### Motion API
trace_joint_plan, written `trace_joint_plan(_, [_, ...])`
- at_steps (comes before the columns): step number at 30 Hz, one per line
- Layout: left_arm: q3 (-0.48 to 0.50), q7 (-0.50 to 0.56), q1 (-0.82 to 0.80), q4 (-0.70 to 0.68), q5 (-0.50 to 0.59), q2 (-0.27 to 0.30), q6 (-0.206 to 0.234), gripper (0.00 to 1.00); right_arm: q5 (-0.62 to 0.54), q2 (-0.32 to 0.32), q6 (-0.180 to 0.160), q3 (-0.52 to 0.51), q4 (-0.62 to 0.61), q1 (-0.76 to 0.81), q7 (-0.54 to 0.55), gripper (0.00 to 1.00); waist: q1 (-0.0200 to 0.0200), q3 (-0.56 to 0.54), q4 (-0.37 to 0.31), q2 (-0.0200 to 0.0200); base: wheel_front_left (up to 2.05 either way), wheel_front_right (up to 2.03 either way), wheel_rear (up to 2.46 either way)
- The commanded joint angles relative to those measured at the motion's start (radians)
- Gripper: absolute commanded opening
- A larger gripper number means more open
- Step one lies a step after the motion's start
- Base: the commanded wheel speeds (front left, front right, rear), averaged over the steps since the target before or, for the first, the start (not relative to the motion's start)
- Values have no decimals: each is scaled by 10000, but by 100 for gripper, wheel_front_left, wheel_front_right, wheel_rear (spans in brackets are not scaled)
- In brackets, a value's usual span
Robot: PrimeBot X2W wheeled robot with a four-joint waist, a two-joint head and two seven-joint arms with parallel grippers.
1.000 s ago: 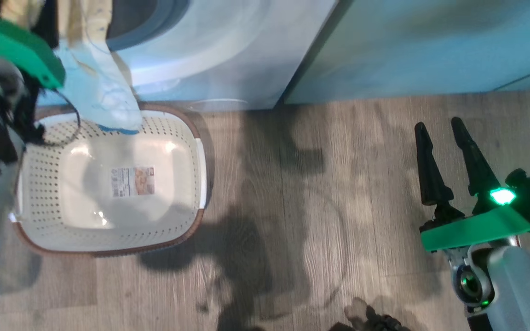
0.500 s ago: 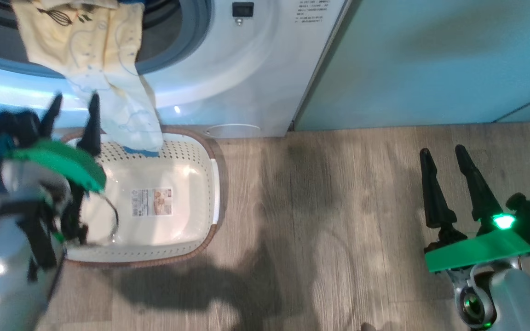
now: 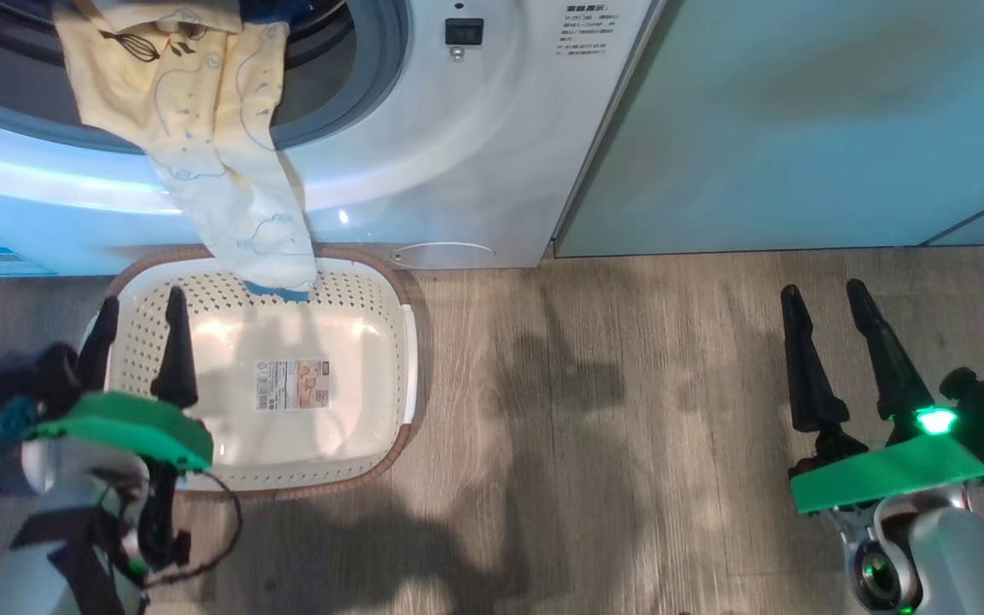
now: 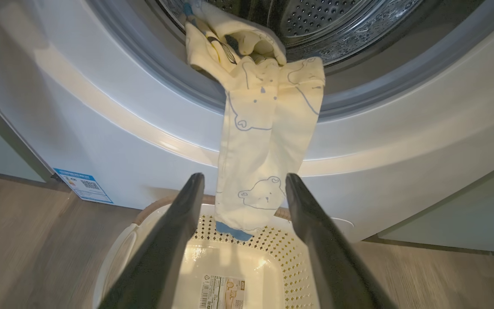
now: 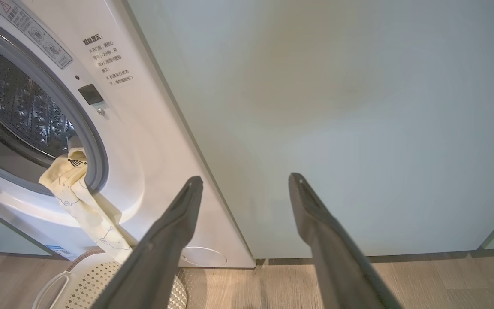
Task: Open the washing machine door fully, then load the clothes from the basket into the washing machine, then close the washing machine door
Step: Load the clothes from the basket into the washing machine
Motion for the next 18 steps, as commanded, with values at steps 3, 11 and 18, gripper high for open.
trace_joint_plan(3, [829,-61,366,-624,383,-52,21,100,8,-10,-27,119,-298,65,-67,100,1,-20,-10,-1,0,0,0])
trace_joint_plan(11, [1287,-61,894,-1004,1230,-541,-111,100,43,-4,-27,101,-287,118,-67,100,1,-83,15,-1,0,0,0])
trace_joint_plan(18, [1419,-61,1082,-983,1592,-698,-202,100,40,-1,-27,94,-291,156,-67,100,1,-104,-4,-1,0,0,0])
